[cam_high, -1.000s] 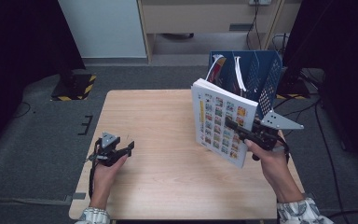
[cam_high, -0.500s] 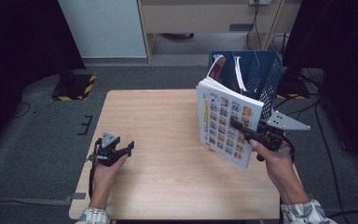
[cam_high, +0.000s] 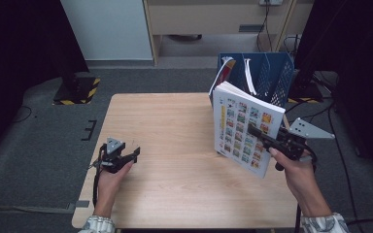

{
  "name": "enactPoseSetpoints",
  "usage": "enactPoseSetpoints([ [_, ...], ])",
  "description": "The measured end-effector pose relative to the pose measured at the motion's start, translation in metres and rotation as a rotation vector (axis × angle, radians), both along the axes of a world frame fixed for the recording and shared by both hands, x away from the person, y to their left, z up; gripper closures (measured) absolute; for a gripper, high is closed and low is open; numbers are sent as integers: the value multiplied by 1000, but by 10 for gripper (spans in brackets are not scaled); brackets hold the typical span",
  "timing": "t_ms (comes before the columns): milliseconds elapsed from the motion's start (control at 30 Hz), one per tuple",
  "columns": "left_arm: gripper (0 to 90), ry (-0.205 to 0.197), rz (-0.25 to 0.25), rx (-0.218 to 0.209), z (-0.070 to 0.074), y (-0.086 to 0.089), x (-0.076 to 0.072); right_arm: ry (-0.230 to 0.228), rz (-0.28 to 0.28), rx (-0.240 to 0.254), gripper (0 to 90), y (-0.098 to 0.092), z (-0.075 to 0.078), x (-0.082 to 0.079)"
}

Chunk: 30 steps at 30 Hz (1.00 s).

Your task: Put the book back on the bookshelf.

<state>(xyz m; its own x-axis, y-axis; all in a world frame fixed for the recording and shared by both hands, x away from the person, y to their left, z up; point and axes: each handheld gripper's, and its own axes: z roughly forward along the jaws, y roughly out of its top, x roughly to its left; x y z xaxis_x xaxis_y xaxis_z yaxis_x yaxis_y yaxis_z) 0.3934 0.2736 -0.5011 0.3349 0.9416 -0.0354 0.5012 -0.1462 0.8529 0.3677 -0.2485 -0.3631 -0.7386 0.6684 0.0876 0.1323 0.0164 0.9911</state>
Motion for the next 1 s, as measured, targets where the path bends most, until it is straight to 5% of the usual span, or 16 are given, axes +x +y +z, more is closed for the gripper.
enactPoseSetpoints([
  [1000, 323, 2, -1, 6, -1, 0, 0, 3, -63, 20, 738, -26, 2, -4],
])
